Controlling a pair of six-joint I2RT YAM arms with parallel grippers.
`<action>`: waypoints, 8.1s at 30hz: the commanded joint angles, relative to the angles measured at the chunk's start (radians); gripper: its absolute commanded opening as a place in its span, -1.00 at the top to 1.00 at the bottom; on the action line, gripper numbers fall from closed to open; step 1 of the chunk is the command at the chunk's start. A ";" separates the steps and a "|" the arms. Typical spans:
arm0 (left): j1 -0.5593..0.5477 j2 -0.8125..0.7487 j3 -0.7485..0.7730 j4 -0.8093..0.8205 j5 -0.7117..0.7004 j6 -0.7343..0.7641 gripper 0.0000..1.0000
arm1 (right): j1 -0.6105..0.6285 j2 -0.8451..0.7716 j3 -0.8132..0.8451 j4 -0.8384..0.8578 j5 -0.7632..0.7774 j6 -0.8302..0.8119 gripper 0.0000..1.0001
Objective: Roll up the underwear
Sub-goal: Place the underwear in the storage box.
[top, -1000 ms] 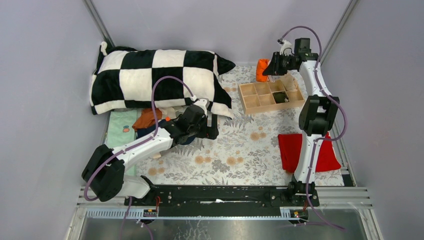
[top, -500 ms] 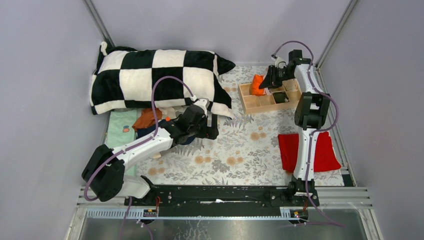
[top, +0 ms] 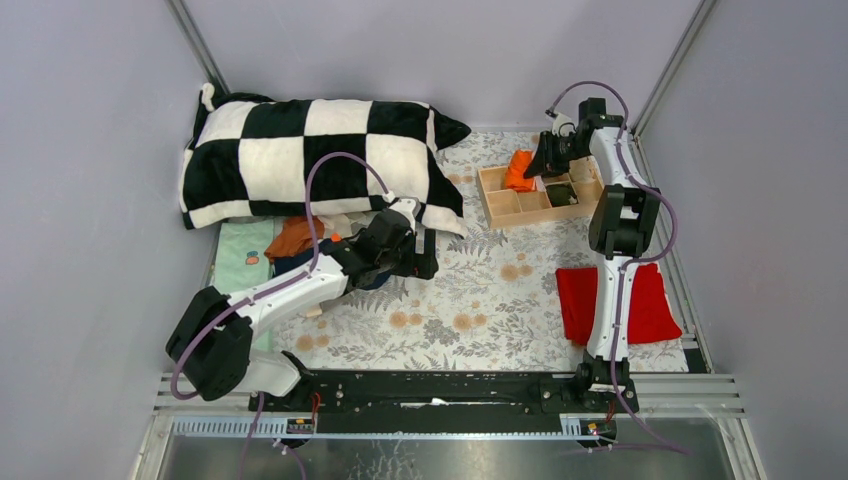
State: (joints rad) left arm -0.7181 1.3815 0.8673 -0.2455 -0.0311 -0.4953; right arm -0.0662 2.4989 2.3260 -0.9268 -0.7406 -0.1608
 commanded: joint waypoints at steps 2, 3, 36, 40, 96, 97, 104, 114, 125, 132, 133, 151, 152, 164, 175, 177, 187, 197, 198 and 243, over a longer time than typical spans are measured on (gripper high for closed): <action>0.006 0.018 0.022 0.018 0.011 0.008 -0.97 | 0.014 0.034 0.033 -0.008 0.117 -0.018 0.81; 0.006 0.020 0.023 0.017 0.011 0.008 -0.97 | 0.019 0.037 0.032 -0.002 0.130 -0.019 0.79; 0.009 0.039 0.017 0.020 0.014 0.017 -0.97 | 0.095 0.096 0.010 0.093 0.416 -0.012 0.67; 0.008 0.038 0.019 0.018 0.014 0.017 -0.98 | 0.104 0.098 0.004 0.108 0.470 -0.012 0.72; 0.009 0.030 0.032 -0.009 0.022 0.022 -0.98 | 0.143 -0.163 -0.142 0.259 0.607 -0.011 -0.28; 0.009 0.031 0.033 -0.009 0.022 0.023 -0.97 | 0.143 -0.167 -0.148 0.262 0.607 -0.011 -0.29; 0.010 0.033 0.034 -0.011 0.026 0.024 -0.97 | 0.136 -0.231 -0.221 0.341 0.540 0.034 -0.41; 0.010 0.031 0.035 -0.014 0.026 0.032 -0.97 | 0.129 -0.302 -0.289 0.394 0.530 0.086 -0.51; 0.011 0.037 0.044 -0.013 0.026 0.034 -0.97 | 0.166 -0.353 -0.425 0.546 0.673 0.330 -0.79; 0.009 0.029 0.041 -0.017 0.023 0.044 -0.97 | 0.201 -0.331 -0.431 0.609 0.711 0.358 -0.99; 0.010 0.028 0.041 -0.017 0.024 0.044 -0.97 | 0.203 -0.330 -0.429 0.611 0.718 0.357 -0.99; 0.010 0.031 0.032 -0.014 0.024 0.050 -0.97 | 0.226 -0.266 -0.365 0.559 0.829 0.292 -0.99; 0.009 0.030 0.032 -0.015 0.021 0.053 -0.97 | 0.224 -0.255 -0.349 0.553 0.824 0.294 -0.99; 0.011 0.033 0.029 -0.016 0.013 0.066 -0.97 | 0.209 -0.190 -0.301 0.531 0.802 0.310 -0.99; 0.013 0.034 0.027 -0.014 0.016 0.066 -0.97 | 0.208 -0.194 -0.310 0.527 0.807 0.310 -0.72; 0.013 0.036 0.027 -0.013 0.016 0.066 -0.98 | 0.208 -0.202 -0.320 0.533 0.817 0.307 -0.68; 0.013 0.042 0.033 -0.011 0.025 0.061 -0.98 | 0.208 -0.209 -0.320 0.527 0.819 0.299 0.02; 0.014 0.048 0.036 -0.010 0.026 0.061 -0.98 | 0.210 -0.206 -0.328 0.537 0.773 0.214 0.63; 0.015 0.049 0.035 -0.009 0.026 0.062 -0.98 | 0.210 -0.203 -0.328 0.538 0.763 0.189 0.70; 0.014 0.000 0.040 -0.041 0.026 0.043 -0.97 | 0.218 -0.276 -0.432 0.615 0.743 0.155 -0.25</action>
State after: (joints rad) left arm -0.7113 1.4063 0.8845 -0.2653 -0.0071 -0.4515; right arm 0.1497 2.2898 1.8530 -0.2615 0.0185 -0.0177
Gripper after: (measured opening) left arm 0.987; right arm 0.602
